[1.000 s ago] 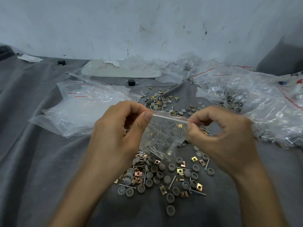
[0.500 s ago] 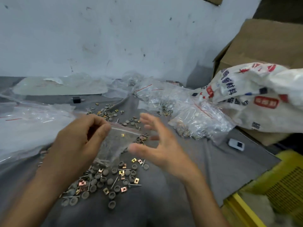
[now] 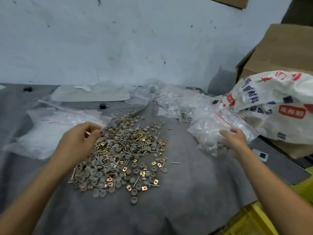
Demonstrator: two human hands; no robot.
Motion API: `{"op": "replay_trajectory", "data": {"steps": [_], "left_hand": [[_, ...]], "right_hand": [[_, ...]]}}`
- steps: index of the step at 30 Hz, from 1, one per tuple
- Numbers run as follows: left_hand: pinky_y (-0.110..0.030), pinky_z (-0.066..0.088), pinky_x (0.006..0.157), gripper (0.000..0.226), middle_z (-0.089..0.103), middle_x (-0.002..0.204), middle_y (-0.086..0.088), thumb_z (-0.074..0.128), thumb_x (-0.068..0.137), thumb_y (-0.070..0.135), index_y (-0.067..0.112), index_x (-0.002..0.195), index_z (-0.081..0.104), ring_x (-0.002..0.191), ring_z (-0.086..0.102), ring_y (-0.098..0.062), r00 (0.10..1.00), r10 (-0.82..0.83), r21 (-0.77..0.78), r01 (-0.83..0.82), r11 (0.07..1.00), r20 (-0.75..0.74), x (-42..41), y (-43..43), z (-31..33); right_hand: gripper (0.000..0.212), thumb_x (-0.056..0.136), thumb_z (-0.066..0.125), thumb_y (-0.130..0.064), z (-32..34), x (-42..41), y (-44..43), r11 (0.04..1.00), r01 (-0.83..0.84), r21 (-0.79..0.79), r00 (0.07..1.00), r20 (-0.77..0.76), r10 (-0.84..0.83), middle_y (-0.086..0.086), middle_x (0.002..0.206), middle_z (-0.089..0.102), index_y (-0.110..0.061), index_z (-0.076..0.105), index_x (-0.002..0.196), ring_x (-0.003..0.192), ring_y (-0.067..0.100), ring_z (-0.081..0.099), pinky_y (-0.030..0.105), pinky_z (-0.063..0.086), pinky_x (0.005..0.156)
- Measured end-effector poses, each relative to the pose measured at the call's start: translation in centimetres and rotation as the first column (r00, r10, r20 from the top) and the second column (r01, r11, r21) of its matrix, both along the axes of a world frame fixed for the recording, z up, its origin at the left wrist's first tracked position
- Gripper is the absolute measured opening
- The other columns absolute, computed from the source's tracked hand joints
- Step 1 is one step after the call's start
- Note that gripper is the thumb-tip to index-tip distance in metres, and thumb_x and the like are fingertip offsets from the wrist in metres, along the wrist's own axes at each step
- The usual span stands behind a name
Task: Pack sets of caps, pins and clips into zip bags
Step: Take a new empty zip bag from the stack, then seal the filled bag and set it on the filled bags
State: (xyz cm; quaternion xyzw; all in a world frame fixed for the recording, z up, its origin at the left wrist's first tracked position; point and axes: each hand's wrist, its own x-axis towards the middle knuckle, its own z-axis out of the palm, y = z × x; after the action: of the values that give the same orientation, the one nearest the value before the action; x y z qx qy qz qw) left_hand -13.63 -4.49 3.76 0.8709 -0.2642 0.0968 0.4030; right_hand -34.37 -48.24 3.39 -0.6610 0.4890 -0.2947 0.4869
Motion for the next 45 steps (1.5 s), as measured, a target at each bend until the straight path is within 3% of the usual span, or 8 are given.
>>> {"op": "replay_trajectory", "data": {"steps": [4, 10, 13, 26, 32, 37, 41, 45], "left_hand": [[-0.040, 0.047, 0.090, 0.022, 0.069, 0.121, -0.005, 0.057, 0.100, 0.019, 0.017, 0.120, 0.067, 0.102, 0.063, -0.024, 0.984, 0.173, 0.181, -0.165, 0.970, -0.030, 5.5, 3.7, -3.5], [-0.056, 0.026, 0.116, 0.071, 0.029, 0.164, -0.009, 0.053, 0.099, 0.050, 0.023, 0.159, 0.026, 0.147, 0.031, -0.034, 0.942, 0.320, 0.543, -0.218, 0.811, -0.101, 11.4, 5.3, -6.5], [-0.052, 0.029, 0.110, 0.051, 0.052, 0.148, -0.009, 0.053, 0.098, 0.043, 0.027, 0.145, 0.047, 0.133, 0.047, -0.033, 0.940, 0.321, 0.576, -0.197, 0.793, -0.119, 12.6, 4.9, -7.2], [-0.030, 0.038, 0.096, 0.004, 0.068, 0.115, -0.005, 0.076, 0.088, 0.024, 0.021, 0.089, 0.074, 0.115, 0.056, -0.025, 0.965, 0.215, 0.004, -0.218, 0.976, 0.149, 10.4, 4.6, -3.3], [-0.034, 0.048, 0.089, 0.017, 0.069, 0.102, 0.015, 0.064, 0.097, 0.041, 0.026, 0.090, 0.060, 0.106, 0.062, -0.004, 0.989, 0.019, -0.191, -0.047, 0.980, -0.147, 3.6, 4.0, -0.7], [-0.044, 0.055, 0.089, 0.019, 0.075, 0.112, -0.011, 0.056, 0.098, 0.039, 0.020, 0.093, 0.055, 0.106, 0.071, -0.031, 0.793, -0.446, -0.666, 0.069, 0.743, -0.416, -3.9, 3.8, 2.1], [-0.035, 0.061, 0.077, 0.013, 0.071, 0.121, -0.018, 0.056, 0.097, 0.030, 0.018, 0.092, 0.056, 0.101, 0.072, -0.029, 0.541, -0.708, -0.875, -0.117, 0.470, -0.454, -7.7, 3.7, 3.1], [-0.034, 0.063, 0.071, 0.017, 0.071, 0.121, -0.019, 0.055, 0.095, 0.030, 0.015, 0.097, 0.061, 0.095, 0.075, -0.027, 0.492, -0.727, -0.877, -0.232, 0.421, -0.479, -9.3, 3.9, 3.3]], "right_hand": [[0.078, 0.089, 0.073, -0.024, -3.3, 0.1, 0.9, 0.984, 0.108, -0.144, 0.981, -0.145, -0.129, 0.021, 0.146, 0.049, -0.013, 0.030, 0.153, 0.128, 0.043, 0.051, 0.052, 0.043, 0.108], [0.057, 0.087, 0.076, -0.005, -8.8, 1.5, 11.7, 0.838, -0.375, -0.395, 0.926, -0.207, 0.317, 0.016, 0.131, 0.057, -0.007, 0.052, 0.139, 0.121, 0.029, 0.053, 0.045, 0.040, 0.107], [0.052, 0.088, 0.077, -0.014, -10.5, 1.5, 14.9, 0.733, -0.540, -0.413, 0.839, -0.340, 0.426, 0.002, 0.128, 0.055, -0.018, 0.058, 0.136, 0.119, 0.019, 0.051, 0.044, 0.041, 0.105], [0.042, 0.088, 0.075, -0.027, -9.6, 2.0, 18.0, 0.687, -0.473, -0.552, 0.881, -0.324, 0.346, 0.006, 0.130, 0.061, -0.017, 0.064, 0.128, 0.127, 0.028, 0.048, 0.045, 0.037, 0.104], [0.031, 0.094, 0.066, -0.029, -7.2, 2.6, 23.8, 0.688, -0.551, -0.472, 0.820, -0.154, 0.551, -0.015, 0.122, 0.061, -0.034, 0.063, 0.124, 0.118, 0.010, 0.057, 0.049, 0.052, 0.098], [0.027, 0.092, 0.075, -0.023, -4.8, 3.4, 27.9, 0.726, -0.666, -0.173, 0.693, 0.217, 0.688, -0.018, 0.109, 0.073, -0.042, 0.069, 0.110, 0.102, 0.002, 0.069, 0.035, 0.060, 0.090], [0.074, 0.077, 0.084, -0.045, -2.5, 4.2, 29.9, 0.464, -0.860, 0.215, 0.486, 0.623, 0.613, -0.009, 0.136, 0.065, -0.031, 0.051, 0.142, 0.127, 0.012, 0.061, 0.038, 0.049, 0.107], [0.022, 0.084, 0.075, -0.023, -1.3, 3.3, 30.5, 0.437, -0.838, 0.327, 0.508, 0.760, 0.406, 0.014, 0.108, 0.074, -0.016, 0.076, 0.105, 0.098, 0.027, 0.073, 0.037, 0.061, 0.078]]}}
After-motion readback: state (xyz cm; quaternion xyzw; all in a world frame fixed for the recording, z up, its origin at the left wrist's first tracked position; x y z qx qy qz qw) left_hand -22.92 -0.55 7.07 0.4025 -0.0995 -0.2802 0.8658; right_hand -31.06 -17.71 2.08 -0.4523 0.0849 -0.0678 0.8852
